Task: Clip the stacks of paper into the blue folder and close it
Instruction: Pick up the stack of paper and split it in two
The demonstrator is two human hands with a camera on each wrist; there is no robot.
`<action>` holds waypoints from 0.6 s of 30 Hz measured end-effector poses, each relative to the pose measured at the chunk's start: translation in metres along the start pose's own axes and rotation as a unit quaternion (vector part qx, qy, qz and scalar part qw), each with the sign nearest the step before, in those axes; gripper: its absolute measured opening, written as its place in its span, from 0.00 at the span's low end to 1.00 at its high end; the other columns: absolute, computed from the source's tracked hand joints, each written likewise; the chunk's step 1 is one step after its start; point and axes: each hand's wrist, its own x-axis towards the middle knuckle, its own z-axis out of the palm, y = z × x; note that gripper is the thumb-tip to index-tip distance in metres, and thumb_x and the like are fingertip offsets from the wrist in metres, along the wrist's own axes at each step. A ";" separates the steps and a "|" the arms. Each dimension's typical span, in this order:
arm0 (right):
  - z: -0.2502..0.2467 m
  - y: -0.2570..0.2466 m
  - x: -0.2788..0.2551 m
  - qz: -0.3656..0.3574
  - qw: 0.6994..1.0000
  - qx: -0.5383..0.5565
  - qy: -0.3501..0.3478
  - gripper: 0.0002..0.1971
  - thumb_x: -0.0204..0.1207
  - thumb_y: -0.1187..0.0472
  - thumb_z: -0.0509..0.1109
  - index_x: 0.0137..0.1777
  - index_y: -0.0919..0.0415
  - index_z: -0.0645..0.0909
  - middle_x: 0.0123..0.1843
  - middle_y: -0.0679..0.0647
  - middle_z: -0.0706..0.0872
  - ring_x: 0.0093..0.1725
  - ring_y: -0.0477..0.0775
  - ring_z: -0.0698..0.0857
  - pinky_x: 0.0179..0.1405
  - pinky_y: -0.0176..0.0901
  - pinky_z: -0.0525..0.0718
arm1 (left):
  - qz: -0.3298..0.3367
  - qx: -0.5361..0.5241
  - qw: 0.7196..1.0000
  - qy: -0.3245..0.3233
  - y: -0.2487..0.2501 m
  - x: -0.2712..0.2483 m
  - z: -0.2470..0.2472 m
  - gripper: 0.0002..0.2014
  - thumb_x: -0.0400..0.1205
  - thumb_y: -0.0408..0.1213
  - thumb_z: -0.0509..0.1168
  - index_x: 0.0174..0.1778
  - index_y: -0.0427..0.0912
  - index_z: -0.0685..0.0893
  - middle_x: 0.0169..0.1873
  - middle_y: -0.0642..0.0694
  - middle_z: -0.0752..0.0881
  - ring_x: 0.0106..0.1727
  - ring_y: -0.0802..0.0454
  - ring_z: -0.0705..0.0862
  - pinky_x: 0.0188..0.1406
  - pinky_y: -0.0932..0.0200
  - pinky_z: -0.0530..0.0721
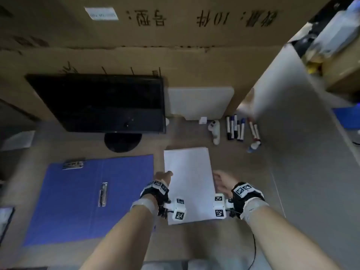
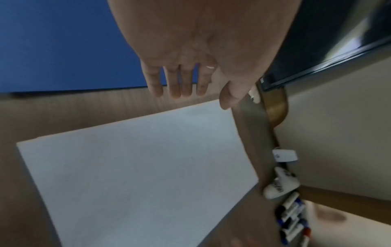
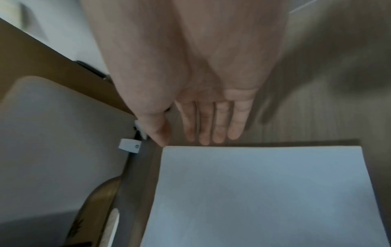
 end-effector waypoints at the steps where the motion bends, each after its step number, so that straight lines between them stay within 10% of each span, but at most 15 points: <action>1: 0.004 0.002 0.010 0.009 1.000 0.000 0.002 0.19 0.81 0.56 0.65 0.66 0.66 0.82 0.63 0.65 0.86 0.58 0.60 0.85 0.64 0.52 0.79 | 0.000 0.031 0.999 -0.008 -0.001 0.006 0.000 0.12 0.80 0.41 0.64 0.43 0.33 0.78 0.29 0.43 0.75 0.31 0.46 0.72 0.37 0.53 0.71; 7: -0.002 0.070 0.128 0.071 0.993 -0.091 0.022 0.37 0.59 0.35 0.72 0.65 0.57 0.82 0.68 0.58 0.84 0.62 0.63 0.85 0.69 0.62 0.80 | -0.031 0.037 0.997 -0.056 -0.006 0.038 0.007 0.12 0.78 0.42 0.66 0.41 0.35 0.78 0.33 0.44 0.77 0.42 0.41 0.79 0.46 0.51 0.74; 11: 0.015 0.037 0.089 0.044 0.980 -0.187 0.051 0.30 0.74 0.42 0.67 0.71 0.59 0.77 0.69 0.56 0.81 0.65 0.62 0.80 0.68 0.54 0.77 | -0.032 0.038 0.998 -0.050 -0.009 0.051 0.010 0.29 0.70 0.50 0.68 0.63 0.36 0.81 0.55 0.38 0.85 0.56 0.38 0.83 0.61 0.44 0.81; 18: 0.003 0.017 0.084 0.045 0.982 -0.176 0.057 0.19 0.76 0.50 0.69 0.55 0.66 0.86 0.57 0.59 0.89 0.54 0.63 0.87 0.56 0.50 0.82 | -0.024 0.011 1.000 -0.003 -0.012 0.059 0.022 0.33 0.64 0.47 0.70 0.58 0.24 0.81 0.52 0.24 0.84 0.51 0.33 0.85 0.55 0.44 0.82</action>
